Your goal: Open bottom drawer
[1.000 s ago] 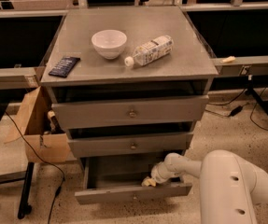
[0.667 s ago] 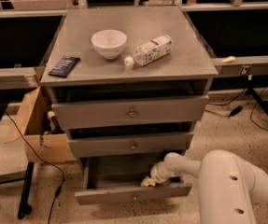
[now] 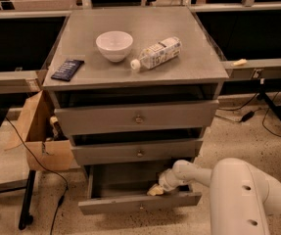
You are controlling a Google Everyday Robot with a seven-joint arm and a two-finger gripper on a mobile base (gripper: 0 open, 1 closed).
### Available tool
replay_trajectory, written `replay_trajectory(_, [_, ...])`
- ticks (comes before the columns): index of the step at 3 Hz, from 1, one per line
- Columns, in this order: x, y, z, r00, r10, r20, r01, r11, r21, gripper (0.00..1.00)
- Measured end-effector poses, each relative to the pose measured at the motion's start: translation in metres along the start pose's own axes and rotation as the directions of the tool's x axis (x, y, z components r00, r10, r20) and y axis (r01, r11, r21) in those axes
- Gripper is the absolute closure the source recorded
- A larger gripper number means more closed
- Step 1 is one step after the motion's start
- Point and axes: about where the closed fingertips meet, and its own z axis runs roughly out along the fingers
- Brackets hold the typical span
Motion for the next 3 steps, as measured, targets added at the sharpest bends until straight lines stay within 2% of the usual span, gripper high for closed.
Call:
replay_trajectory(2, [0.019, -0.012, -0.023, 0.999, -0.015, 0.041, 0.011, 0.9957, 0.092, 0.69])
replay_trajectory(3, [0.016, -0.022, -0.038, 0.997, -0.011, 0.081, -0.001, 0.9884, 0.152, 0.99])
